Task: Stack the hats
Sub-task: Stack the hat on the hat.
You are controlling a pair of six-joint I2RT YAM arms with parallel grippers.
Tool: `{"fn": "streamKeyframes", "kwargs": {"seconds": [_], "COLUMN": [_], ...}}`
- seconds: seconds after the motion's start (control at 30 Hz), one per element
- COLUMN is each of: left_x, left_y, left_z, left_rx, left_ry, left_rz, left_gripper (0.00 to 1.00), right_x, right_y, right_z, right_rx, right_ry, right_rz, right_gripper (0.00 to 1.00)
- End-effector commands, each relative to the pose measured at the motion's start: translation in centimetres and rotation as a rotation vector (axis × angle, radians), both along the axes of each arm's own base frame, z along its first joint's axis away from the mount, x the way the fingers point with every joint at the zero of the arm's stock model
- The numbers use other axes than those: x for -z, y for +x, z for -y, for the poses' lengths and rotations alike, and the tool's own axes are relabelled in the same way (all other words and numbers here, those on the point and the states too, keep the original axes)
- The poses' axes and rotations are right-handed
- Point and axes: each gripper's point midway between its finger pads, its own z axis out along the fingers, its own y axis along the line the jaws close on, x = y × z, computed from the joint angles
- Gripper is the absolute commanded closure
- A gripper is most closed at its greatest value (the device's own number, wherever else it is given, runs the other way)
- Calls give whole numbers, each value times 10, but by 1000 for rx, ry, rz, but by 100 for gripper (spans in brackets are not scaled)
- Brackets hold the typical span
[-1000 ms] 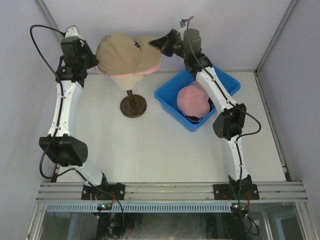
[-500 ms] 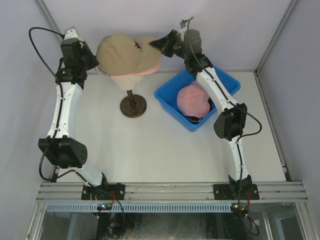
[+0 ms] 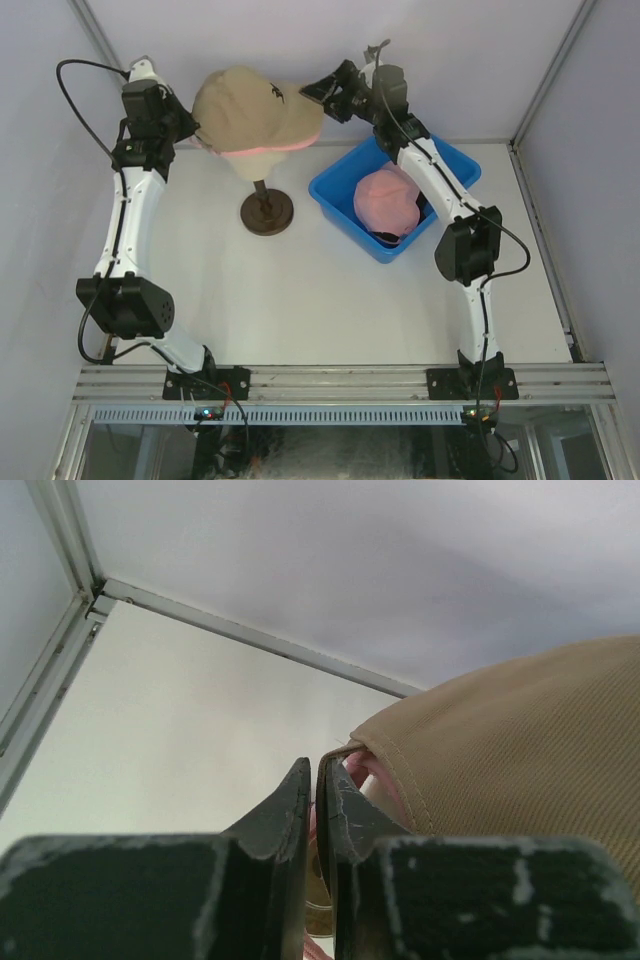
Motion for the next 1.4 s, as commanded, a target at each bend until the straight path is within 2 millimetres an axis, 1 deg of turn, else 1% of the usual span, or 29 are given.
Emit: {"fn": "streamKeyframes", "kwargs": {"seconds": [0.0,0.03,0.07,0.1,0.13,0.2,0.23,0.27,0.3,0.4,0.43,0.57,0.7,0.73,0.83,1.13,1.27,1.37], "left_x": [8,7,7,7,7,6,5,5,4,3,3,1,-1,-4,-12,-36,-44,-50], "left_y": [-14,-14,-14,-15,-15,-15,-16,-16,-16,-17,-17,-18,-22,-24,-29,-49,-54,-56], "left_z": [-24,-24,-25,-26,-26,-26,-27,-27,-28,-27,-28,-29,-32,-32,-34,-43,-46,-45], "left_rx": [-81,-81,-85,-85,-85,-86,-89,-91,-92,-93,-95,-103,-115,-121,-132,-194,-210,-208], "left_ry": [23,23,22,22,22,22,23,22,19,16,15,16,9,5,-5,-29,-35,-48], "left_rz": [-37,-35,-35,-35,-34,-33,-31,-31,-29,-24,-24,-20,-5,7,36,136,172,203], "left_gripper": [87,87,88,88,89,89,89,88,85,77,75,68,62,59,56,50,48,46], "right_x": [24,25,24,24,25,24,24,25,25,23,23,20,16,15,10,-9,-9,-5], "right_y": [10,10,10,10,9,9,9,9,9,9,9,8,7,6,3,-12,-16,-18], "right_z": [27,27,26,26,26,26,25,25,25,26,27,33,40,42,46,55,60,62], "right_rx": [29,29,20,17,19,22,19,14,13,15,17,39,55,60,68,91,109,121], "right_ry": [-129,-130,-129,-126,-126,-125,-126,-124,-123,-117,-115,-101,-89,-86,-72,-65,-93,-119], "right_rz": [23,23,35,34,34,42,41,40,39,42,41,48,55,60,77,130,134,132], "right_gripper": [8,10,38,92,100,100,94,80,70,46,41,30,27,27,27,27,27,27]}}
